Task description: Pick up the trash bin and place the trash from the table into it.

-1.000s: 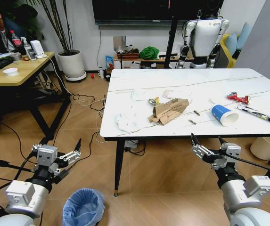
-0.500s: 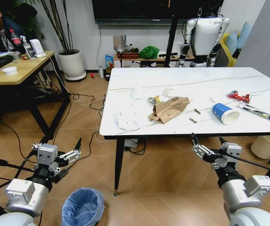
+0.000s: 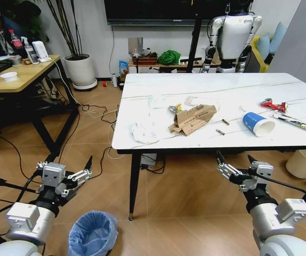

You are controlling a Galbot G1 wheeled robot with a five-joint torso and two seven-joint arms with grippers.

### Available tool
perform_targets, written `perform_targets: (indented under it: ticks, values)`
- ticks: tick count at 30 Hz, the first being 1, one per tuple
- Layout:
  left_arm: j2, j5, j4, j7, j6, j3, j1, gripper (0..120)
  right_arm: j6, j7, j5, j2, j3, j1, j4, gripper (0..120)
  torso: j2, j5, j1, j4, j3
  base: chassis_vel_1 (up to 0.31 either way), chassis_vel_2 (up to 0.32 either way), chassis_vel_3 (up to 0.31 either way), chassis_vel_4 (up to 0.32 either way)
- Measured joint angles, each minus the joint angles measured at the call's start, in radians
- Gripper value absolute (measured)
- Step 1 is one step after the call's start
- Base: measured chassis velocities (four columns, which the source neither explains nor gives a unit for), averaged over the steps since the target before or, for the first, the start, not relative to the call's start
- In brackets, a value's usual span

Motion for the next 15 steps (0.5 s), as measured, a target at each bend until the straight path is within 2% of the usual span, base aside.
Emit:
perform_targets:
  ticks: [15]
  values:
    - [0.0,0.001,0.001,-0.002,-0.004,-0.002,-0.002,100,0.011,-0.001,-0.005,0.011,-0.008,0.002,-0.008,100,-0.065,0.0,-0.028,0.0,-0.037,0.0,0.0,0.0,0.0]
